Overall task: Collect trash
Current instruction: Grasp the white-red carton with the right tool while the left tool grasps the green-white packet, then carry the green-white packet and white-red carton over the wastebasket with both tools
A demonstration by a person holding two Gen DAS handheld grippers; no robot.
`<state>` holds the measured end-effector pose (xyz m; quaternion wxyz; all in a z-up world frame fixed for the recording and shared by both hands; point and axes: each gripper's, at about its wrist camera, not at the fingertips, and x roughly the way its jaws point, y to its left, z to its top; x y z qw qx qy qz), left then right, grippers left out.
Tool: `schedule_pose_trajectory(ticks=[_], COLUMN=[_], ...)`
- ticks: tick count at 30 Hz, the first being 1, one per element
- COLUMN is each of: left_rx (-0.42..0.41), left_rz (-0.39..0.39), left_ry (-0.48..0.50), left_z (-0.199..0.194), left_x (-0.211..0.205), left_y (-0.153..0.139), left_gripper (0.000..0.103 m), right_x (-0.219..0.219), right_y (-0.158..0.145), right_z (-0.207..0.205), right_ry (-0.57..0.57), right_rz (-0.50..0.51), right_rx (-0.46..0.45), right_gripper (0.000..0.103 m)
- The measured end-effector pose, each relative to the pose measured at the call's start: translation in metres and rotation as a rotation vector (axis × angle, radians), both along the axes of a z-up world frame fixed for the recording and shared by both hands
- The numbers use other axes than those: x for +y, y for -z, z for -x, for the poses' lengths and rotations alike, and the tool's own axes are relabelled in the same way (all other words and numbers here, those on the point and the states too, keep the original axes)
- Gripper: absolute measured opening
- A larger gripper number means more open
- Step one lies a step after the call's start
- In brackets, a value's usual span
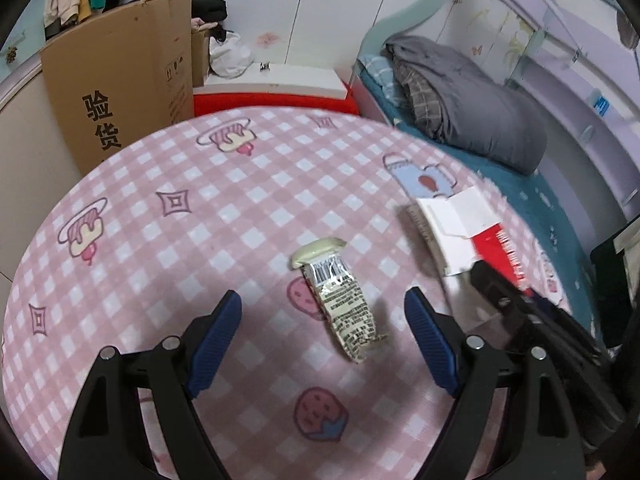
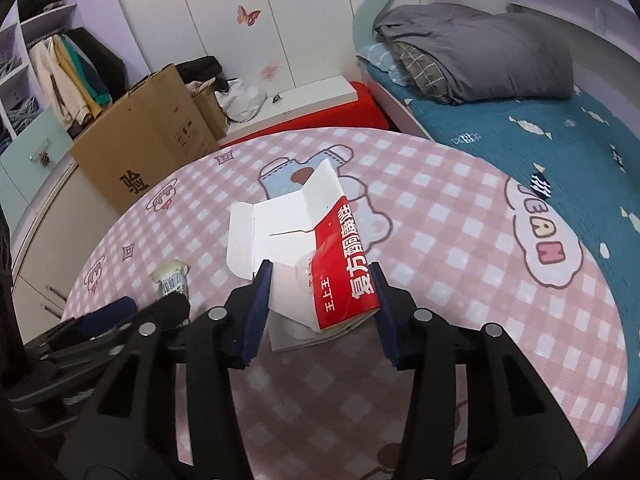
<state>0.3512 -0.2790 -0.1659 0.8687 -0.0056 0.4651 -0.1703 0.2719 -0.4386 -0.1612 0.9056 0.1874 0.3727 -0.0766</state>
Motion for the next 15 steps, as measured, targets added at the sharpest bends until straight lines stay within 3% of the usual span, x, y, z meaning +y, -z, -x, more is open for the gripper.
schedule_pose_trajectory(ticks=[2,4,6,7,13,15], left_rx=[-0.011,-0.044,-0.078,-0.084,-0.036,-0.029], left_rz=[-0.040,-0.111,-0.149,-0.151,-0.032,0.006], left_ry=[-0.002,0.013,0.043,0.046,0.046,0.038], left_z=[0.000,0.002,0.005,0.005,0.003,0.006], left_x=[-0.004,-0.011,-0.013,-0.012,0.032,0.050], left_y=[0.001,0.002,0.002,0.002,-0.004,-0.007], left_gripper=[0.078,0.066,0.033,0.022,0.007,0.007], right_x=[0.001,0.005,0.011,0.015,0.038,0.045], right_y=[-0.001,-0.002,-0.004,-0.005,-0.013,-0.016], right_z=[0.000,-0.001,-0.001,-0.001,0.002,0.003], right_ry=[-0.004,-0.022,-0.045,-0.053,-0.109,-0.125], right_rz=[0.010,0.023,0.034,0.047,0.119,0.149], right_rx=[-0.003,-0.010,-0.018,-0.022,-0.060,-0.068], right_gripper=[0.046,0.045,0.043,0.043,0.034,0.030])
